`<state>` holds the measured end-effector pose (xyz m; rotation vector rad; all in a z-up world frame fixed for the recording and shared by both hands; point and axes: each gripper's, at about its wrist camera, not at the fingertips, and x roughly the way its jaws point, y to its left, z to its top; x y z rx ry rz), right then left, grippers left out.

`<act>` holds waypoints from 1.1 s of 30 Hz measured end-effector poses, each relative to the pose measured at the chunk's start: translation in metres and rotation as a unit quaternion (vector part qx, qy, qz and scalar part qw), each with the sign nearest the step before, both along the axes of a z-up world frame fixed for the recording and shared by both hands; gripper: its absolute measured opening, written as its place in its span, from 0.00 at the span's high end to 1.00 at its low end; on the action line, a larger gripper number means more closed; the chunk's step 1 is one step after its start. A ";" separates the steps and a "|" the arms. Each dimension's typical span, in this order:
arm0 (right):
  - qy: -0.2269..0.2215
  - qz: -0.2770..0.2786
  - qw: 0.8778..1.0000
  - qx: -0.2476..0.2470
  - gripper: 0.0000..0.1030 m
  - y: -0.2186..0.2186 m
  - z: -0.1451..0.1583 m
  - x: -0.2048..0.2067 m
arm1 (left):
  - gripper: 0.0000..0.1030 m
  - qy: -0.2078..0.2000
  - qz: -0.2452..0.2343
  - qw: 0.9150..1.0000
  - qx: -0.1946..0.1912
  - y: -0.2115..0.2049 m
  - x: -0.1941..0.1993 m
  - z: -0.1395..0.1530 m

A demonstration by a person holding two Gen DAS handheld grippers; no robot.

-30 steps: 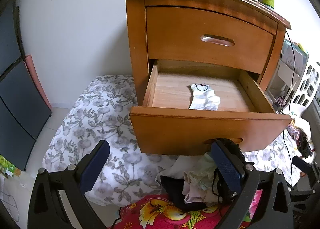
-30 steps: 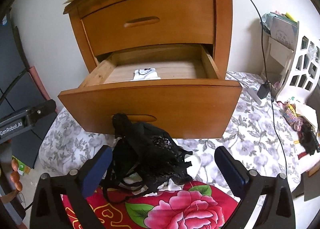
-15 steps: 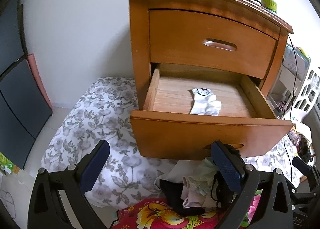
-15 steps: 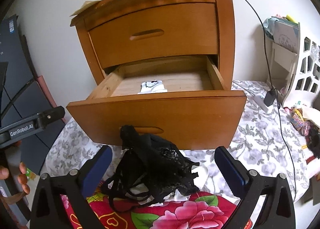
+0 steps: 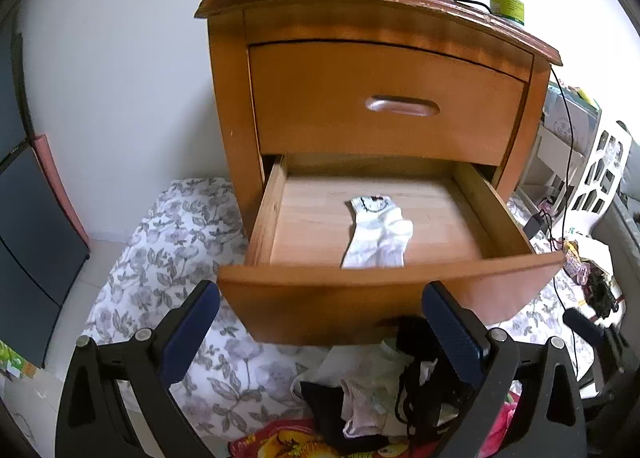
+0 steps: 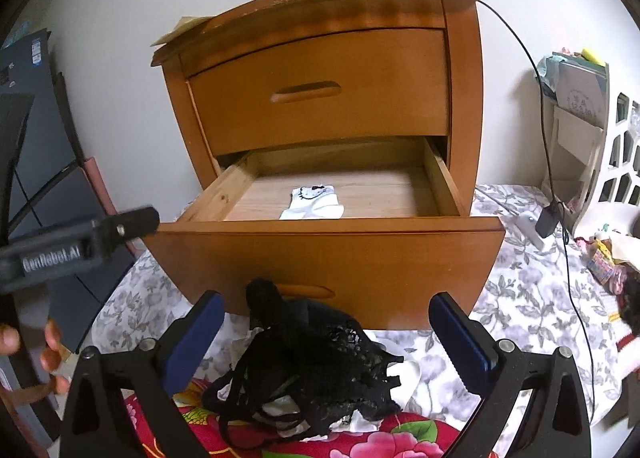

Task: Organize soft objects
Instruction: 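Withdraw the right tool while reaching the left tool toward the drawer, then lower the left tool into the drawer onto the white Hello Kitty sock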

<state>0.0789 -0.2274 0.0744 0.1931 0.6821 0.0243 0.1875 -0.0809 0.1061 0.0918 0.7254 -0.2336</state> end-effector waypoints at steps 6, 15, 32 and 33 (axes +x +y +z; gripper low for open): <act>0.049 0.010 0.999 -0.013 0.00 -0.004 -0.019 0.014 | 0.02 0.039 -0.038 0.998 0.013 -0.018 0.036 0.012; 0.076 0.014 0.997 0.009 0.00 -0.011 -0.037 0.025 | 0.02 0.148 -0.070 0.986 0.039 -0.055 0.108 0.005; 0.095 -0.002 0.995 0.033 0.00 -0.031 -0.053 0.027 | 0.02 0.310 -0.115 0.931 0.157 -0.138 0.184 -0.070; 0.096 -0.001 0.995 0.034 0.00 -0.031 -0.054 0.027 | 0.02 0.316 -0.118 0.927 0.163 -0.142 0.188 -0.073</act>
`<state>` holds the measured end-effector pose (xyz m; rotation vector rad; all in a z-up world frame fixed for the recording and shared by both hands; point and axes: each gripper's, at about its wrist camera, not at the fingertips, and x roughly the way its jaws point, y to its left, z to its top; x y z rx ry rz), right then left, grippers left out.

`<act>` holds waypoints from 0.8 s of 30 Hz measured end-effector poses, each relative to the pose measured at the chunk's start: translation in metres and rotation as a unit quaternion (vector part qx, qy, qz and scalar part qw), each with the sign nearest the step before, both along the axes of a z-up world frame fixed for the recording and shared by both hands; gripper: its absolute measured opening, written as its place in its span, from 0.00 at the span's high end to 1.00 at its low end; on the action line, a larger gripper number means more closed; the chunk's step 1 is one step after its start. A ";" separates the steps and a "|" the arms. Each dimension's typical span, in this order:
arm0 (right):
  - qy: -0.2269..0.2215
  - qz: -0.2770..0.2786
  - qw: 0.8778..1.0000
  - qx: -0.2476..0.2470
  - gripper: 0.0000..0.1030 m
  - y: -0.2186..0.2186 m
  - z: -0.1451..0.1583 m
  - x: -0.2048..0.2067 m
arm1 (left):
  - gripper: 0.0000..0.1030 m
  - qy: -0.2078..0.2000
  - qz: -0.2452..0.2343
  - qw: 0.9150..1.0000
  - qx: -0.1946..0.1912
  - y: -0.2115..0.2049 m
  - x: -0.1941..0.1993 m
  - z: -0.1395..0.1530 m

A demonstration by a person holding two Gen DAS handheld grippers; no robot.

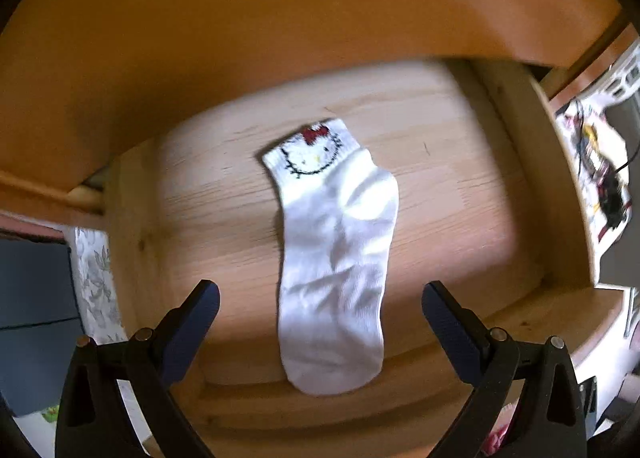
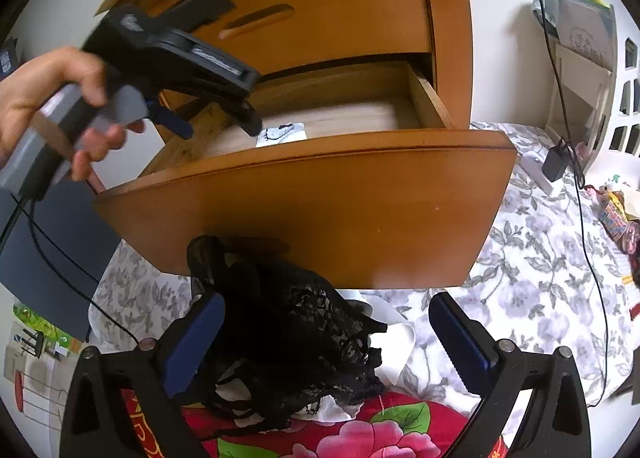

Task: Organize soft objects
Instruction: 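Lower the left tool into the drawer onto the white Hello Kitty sock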

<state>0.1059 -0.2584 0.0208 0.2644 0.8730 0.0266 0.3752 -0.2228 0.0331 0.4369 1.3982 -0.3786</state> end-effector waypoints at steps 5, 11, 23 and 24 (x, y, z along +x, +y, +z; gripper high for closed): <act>0.007 0.002 1.000 0.005 0.00 0.000 -0.006 0.002 | 0.02 0.022 -0.014 0.999 0.029 -0.015 0.008 -0.021; 0.017 0.009 1.000 0.013 0.00 0.000 -0.014 0.005 | 0.03 0.030 -0.048 0.996 0.064 -0.032 0.007 -0.039; 0.024 0.006 0.999 0.023 0.00 -0.003 -0.019 0.006 | 0.24 0.043 -0.059 0.995 0.075 -0.043 0.017 -0.054; 0.024 0.006 0.999 0.023 0.00 -0.003 -0.019 0.007 | 0.27 0.043 -0.057 0.995 0.072 -0.042 0.019 -0.053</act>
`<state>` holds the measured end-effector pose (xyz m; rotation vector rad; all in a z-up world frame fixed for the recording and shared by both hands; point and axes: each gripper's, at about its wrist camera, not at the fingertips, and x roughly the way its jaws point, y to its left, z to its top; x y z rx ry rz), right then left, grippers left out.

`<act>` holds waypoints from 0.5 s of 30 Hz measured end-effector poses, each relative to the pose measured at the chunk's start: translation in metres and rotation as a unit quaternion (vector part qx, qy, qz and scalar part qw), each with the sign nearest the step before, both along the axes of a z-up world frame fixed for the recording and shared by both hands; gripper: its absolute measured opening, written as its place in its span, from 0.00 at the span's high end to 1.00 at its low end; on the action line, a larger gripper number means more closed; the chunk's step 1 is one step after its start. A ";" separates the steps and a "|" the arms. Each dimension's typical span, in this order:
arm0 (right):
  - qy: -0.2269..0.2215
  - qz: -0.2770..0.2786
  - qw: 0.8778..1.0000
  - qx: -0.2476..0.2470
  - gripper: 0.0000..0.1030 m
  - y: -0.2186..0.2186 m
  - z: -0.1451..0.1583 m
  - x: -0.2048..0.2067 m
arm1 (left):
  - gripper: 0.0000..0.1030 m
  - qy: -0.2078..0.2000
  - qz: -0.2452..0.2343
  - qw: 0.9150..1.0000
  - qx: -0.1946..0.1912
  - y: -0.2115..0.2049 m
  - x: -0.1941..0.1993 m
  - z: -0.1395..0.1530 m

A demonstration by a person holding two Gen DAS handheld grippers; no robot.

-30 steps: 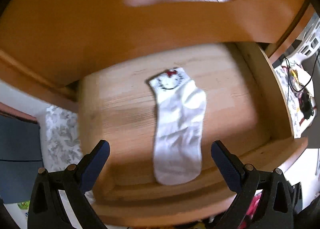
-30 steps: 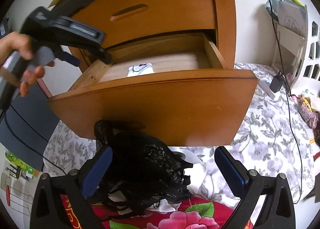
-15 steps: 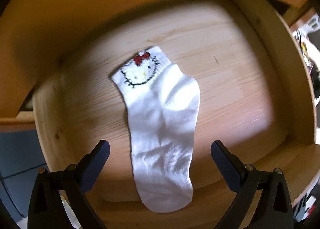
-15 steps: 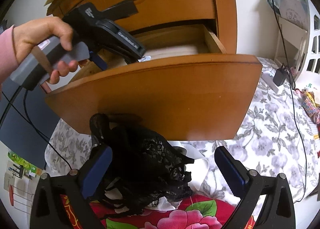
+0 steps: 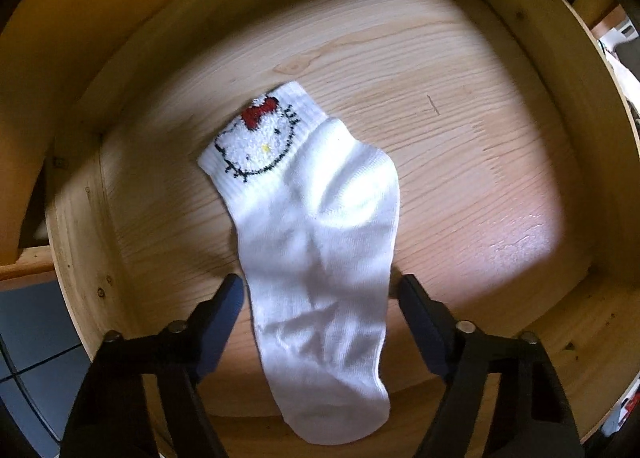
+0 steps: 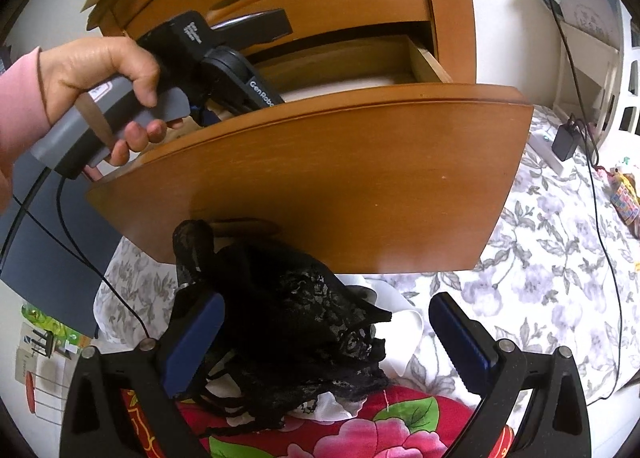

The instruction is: Organize soft objects

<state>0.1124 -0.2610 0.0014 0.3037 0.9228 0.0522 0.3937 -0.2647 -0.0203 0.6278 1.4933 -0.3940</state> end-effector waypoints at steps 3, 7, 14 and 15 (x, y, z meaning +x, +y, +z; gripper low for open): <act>0.000 0.000 1.000 0.000 0.00 -0.001 0.000 0.000 | 0.31 0.002 0.005 1.000 -0.004 0.012 0.006 0.003; 0.000 0.000 1.000 0.000 0.00 0.000 0.000 0.000 | 0.42 0.003 0.015 1.000 -0.021 0.031 0.008 0.007; 0.002 -0.001 1.000 0.001 0.00 0.000 0.000 -0.001 | 0.63 0.001 0.033 0.999 -0.042 0.046 0.006 0.004; 0.001 -0.001 1.000 0.000 0.00 0.000 0.000 -0.002 | 0.66 0.001 0.033 0.998 -0.044 0.047 0.004 0.004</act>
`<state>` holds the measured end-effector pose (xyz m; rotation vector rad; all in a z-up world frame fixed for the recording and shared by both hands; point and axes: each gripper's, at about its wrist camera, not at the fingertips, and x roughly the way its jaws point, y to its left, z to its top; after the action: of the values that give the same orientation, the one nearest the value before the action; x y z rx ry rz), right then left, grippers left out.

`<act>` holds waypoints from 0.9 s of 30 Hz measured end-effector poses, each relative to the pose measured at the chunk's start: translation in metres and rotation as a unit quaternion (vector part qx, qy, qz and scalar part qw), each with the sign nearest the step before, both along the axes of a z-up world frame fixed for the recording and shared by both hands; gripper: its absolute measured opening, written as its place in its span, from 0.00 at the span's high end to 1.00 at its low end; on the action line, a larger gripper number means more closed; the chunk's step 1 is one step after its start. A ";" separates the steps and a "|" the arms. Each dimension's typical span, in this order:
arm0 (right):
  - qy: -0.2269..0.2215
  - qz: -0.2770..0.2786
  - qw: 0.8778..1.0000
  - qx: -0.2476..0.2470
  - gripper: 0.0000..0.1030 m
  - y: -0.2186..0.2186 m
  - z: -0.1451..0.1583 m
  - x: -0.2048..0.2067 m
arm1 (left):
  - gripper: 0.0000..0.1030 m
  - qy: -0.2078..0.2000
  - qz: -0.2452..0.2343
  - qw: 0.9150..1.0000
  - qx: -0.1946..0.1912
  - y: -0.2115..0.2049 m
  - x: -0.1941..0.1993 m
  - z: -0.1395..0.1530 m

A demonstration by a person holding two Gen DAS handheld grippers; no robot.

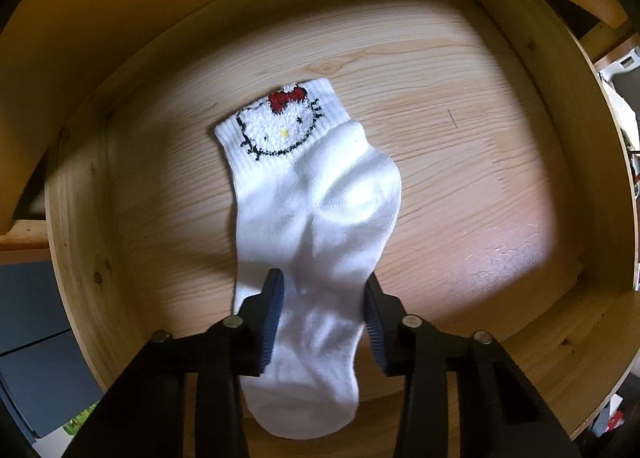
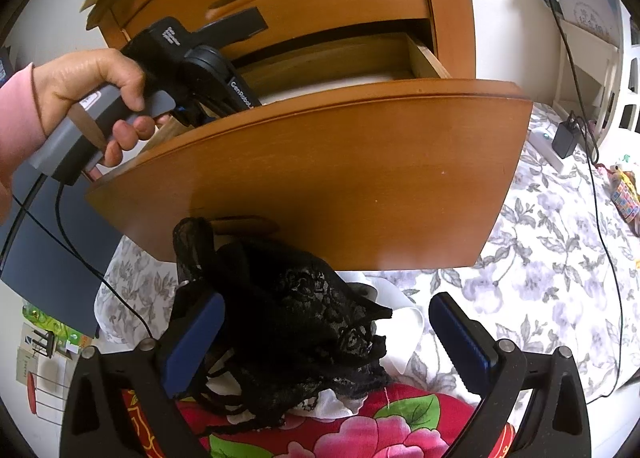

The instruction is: Organize soft objects

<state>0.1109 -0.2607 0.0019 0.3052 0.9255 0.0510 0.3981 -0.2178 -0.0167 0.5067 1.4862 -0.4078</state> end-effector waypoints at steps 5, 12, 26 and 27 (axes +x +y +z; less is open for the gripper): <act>0.000 0.000 1.000 0.000 0.00 0.000 0.001 -0.001 | 0.81 -0.010 0.001 1.000 -0.001 0.008 -0.009 -0.001; -0.005 -0.001 1.000 -0.002 0.00 0.001 0.006 -0.006 | 0.90 -0.028 0.002 1.000 -0.003 0.006 -0.025 0.011; -0.020 -0.001 1.000 -0.011 0.00 0.010 0.025 -0.015 | 0.93 -0.088 0.031 0.996 -0.012 0.049 -0.042 0.053; -0.021 0.000 1.000 -0.012 0.00 0.011 0.027 -0.016 | 0.93 -0.091 0.034 0.995 -0.014 0.053 -0.043 0.057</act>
<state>0.0948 -0.2498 0.0289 0.2804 0.8838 0.0462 0.3548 -0.1649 0.0398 0.4581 1.3167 -0.3203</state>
